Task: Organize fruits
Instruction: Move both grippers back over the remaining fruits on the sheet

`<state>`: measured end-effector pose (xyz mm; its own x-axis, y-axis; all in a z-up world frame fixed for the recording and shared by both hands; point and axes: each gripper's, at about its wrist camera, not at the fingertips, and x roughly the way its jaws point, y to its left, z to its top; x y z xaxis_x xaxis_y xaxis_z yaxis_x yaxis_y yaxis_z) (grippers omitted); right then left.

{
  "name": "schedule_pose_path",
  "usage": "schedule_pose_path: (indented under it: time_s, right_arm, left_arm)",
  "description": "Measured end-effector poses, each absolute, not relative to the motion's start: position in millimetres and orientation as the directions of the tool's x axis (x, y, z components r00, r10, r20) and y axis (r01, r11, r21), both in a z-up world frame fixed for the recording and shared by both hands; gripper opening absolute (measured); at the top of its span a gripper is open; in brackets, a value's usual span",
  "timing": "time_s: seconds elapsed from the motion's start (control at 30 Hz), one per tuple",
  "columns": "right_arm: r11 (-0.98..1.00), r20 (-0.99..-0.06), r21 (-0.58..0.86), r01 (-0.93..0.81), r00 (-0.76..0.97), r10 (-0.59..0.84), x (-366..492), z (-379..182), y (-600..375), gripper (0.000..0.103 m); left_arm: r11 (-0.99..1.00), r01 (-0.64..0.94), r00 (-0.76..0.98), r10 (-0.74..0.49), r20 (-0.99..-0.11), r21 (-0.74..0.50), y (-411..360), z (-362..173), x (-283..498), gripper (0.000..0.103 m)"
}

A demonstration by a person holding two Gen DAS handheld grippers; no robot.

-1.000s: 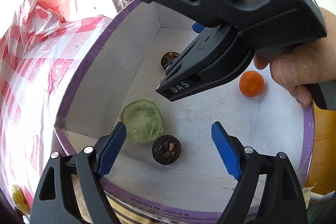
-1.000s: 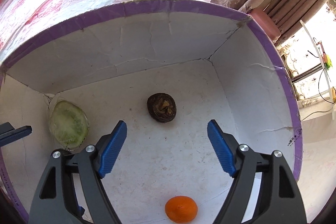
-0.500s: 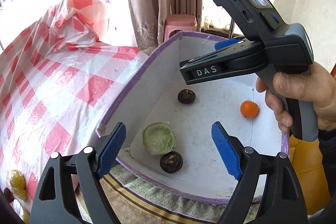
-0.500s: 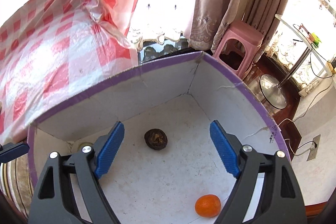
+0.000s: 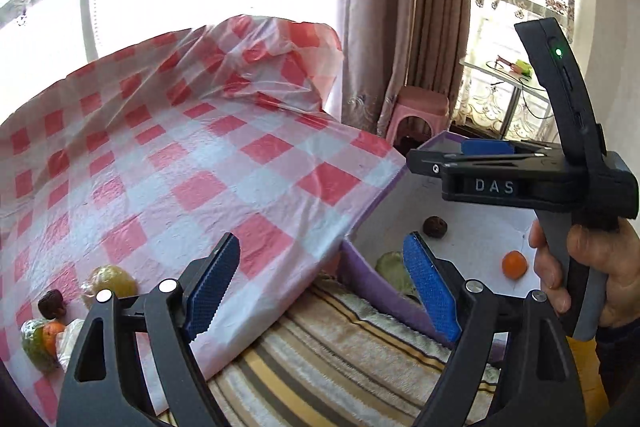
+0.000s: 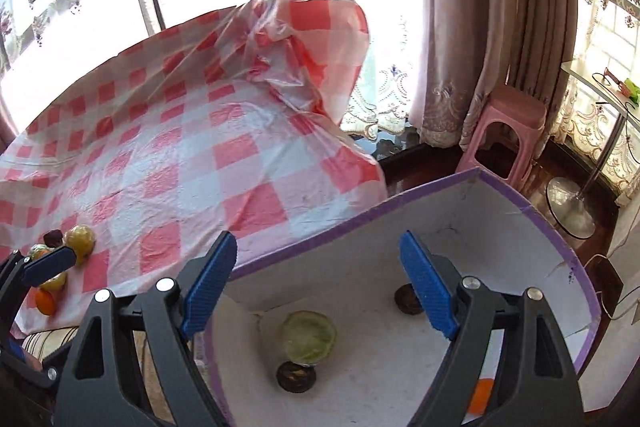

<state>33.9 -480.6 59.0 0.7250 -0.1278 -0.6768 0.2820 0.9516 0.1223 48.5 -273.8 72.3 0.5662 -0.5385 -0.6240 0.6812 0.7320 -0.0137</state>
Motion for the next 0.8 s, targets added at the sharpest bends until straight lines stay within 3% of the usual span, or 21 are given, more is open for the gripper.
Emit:
schedule_pose_path:
  time_s: [0.53,0.8]
  right_arm:
    - [0.986,-0.689,0.163,0.014,0.718,0.104,85.5,39.2,-334.3,0.084]
    - [0.984,-0.696,0.167,-0.063,0.699,0.163,110.6,35.7,-291.2,0.084]
  left_arm:
    - [0.940,0.326,0.750,-0.325,-0.577,-0.106,-92.4,79.5,81.1,0.081]
    - [0.984,0.102,0.757,-0.172,-0.631,-0.146,-15.0,56.1,106.4,0.080]
